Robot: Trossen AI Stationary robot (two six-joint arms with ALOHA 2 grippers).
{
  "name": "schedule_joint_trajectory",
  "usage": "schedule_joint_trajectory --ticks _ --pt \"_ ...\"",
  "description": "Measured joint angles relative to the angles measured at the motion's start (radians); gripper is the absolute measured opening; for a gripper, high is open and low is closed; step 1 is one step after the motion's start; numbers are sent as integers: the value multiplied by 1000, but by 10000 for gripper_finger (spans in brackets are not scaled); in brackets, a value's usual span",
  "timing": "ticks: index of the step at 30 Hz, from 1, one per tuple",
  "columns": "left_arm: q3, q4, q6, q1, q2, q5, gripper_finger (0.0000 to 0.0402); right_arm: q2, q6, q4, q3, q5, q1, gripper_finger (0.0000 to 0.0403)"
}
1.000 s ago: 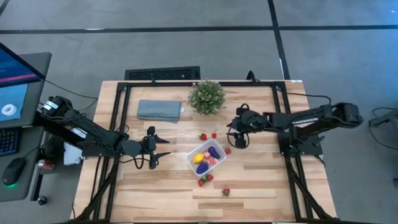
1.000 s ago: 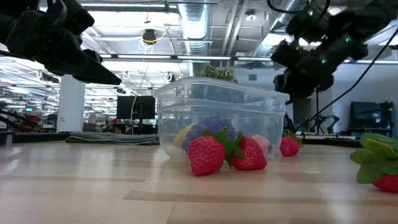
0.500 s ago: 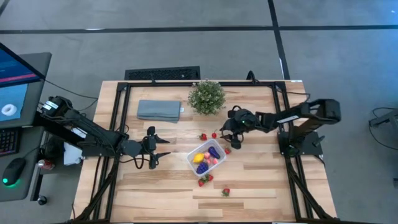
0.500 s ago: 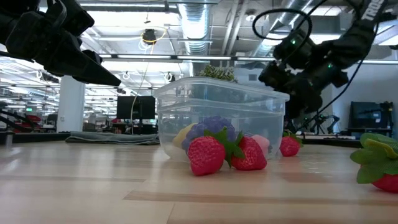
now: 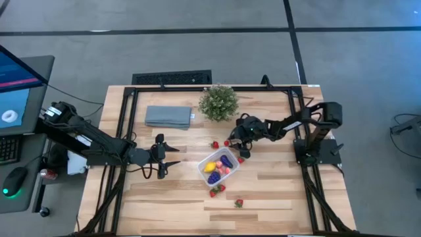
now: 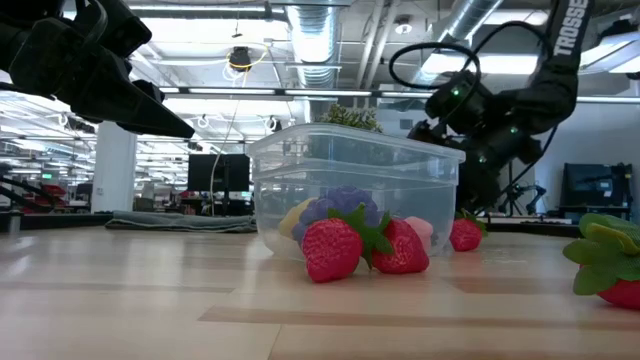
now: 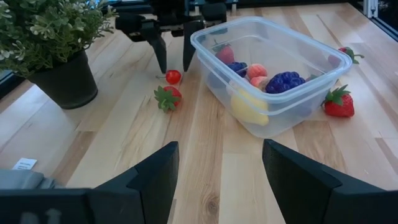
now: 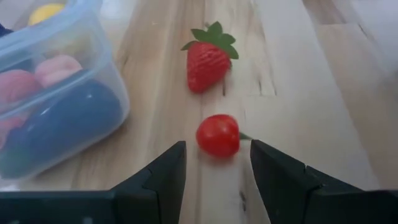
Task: Pick and placing Produce into tupperware
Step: Put the cherry into the transparent
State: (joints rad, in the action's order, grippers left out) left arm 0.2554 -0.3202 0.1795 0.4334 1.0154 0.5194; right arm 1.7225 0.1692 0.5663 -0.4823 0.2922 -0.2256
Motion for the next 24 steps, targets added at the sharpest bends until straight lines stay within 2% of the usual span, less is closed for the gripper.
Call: schedule_joint_trajectory --ticks 12,24 --pt "0 0 0 0 0 0 224 95 5 6 -71 51 0 202" --pt "0 0 9 0 0 0 224 91 13 13 -76 47 -8 202"
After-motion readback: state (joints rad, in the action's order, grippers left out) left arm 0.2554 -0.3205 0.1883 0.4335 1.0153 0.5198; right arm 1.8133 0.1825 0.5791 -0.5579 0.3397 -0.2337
